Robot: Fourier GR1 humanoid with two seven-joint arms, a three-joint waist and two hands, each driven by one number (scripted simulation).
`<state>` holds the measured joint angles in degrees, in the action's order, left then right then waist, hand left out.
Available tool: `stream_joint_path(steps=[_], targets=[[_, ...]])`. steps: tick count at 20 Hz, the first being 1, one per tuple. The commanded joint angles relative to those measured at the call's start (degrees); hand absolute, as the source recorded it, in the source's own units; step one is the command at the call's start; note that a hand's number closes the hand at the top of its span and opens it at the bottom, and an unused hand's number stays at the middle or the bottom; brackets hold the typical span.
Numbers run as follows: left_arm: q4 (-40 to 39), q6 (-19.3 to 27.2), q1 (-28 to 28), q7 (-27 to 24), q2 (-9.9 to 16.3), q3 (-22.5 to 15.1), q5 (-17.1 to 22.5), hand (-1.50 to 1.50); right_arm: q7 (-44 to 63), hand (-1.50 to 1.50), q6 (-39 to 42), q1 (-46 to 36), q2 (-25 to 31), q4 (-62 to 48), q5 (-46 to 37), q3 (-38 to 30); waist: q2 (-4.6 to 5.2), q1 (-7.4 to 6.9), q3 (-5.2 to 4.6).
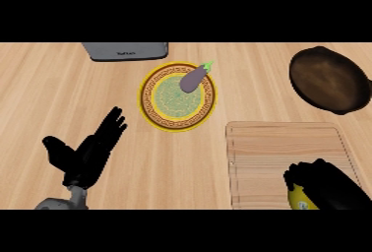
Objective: Pick the lemon from the cutting board and place it in the pan
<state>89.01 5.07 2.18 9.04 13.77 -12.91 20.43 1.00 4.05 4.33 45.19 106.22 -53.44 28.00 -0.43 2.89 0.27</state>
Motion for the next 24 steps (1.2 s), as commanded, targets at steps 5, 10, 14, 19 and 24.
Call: stream_joint_path(steps=[5, 10, 14, 19, 24], targets=[[0.74, -1.69, -3.14, -1.56, 0.25, -0.23, 0.26, 0.00, -15.27, 1.50, -15.48, 8.74, 1.16, 5.03, 21.78, -18.93, -0.10, -0.16, -0.15], [-0.22, 0.35, -0.22, -0.60, -0.86, -0.07, -1.09, 0.00, -22.98, 1.50, -8.57, 11.37, 0.30, 2.91, 43.64, -27.91, 0.22, -0.64, -0.17], [4.48, 1.59, -0.99, 3.00, -1.46, -2.25, -1.92, 0.00, -28.94, 1.50, -0.46, 11.98, 2.66, -4.90, 55.05, -36.48, 0.21, -2.03, -0.18], [0.26, -1.32, 3.23, 2.50, -1.95, -1.39, -2.51, 0.00, -33.17, 1.50, 3.39, -0.98, -0.04, -24.27, 51.88, -35.12, 0.64, -3.51, -0.21], [0.31, -0.70, 3.75, 3.77, -3.11, -0.23, -2.31, 0.00, -37.30, 1.50, -1.55, -12.69, -0.90, -37.95, 42.83, -34.86, 0.67, -3.93, -0.20]])
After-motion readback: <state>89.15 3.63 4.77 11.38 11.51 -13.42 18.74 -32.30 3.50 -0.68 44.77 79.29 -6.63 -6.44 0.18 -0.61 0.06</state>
